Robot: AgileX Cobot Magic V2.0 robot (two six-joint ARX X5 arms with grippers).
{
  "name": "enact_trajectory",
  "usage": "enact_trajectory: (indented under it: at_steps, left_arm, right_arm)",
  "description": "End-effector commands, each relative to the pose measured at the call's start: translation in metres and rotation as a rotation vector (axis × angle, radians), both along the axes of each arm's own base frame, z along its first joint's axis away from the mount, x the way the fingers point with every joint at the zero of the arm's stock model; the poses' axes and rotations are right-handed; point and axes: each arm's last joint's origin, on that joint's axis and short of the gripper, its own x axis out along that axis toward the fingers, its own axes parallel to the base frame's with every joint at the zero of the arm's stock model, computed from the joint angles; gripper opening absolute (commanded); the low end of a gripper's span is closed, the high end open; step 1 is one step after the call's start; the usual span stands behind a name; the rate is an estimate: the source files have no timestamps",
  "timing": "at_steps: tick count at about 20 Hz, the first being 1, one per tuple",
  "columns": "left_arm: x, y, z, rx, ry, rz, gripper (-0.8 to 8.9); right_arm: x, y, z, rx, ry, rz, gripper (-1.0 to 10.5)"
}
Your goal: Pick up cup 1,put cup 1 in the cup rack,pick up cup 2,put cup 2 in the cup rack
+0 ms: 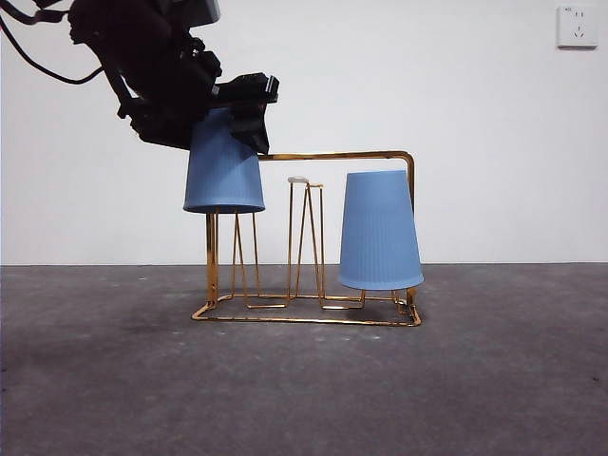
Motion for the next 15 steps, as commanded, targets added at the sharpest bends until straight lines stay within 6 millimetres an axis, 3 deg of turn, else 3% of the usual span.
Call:
enact_trajectory:
  at_steps: [1, 9, 15]
  left_arm:
    - [0.001, -0.002, -0.021, 0.015, 0.097, 0.0, -0.06]
    - [-0.004, -0.004, -0.023, 0.032, 0.14, -0.007, -0.06]
    - [-0.012, -0.003, -0.007, 0.02, 0.097, 0.003, -0.06]
  right_arm:
    - [0.001, 0.0, -0.001, 0.002, 0.002, -0.009, 1.9]
    - [0.001, 0.0, -0.001, -0.019, -0.015, -0.031, 1.9]
    - [0.001, 0.0, -0.001, -0.018, -0.015, -0.03, 1.9]
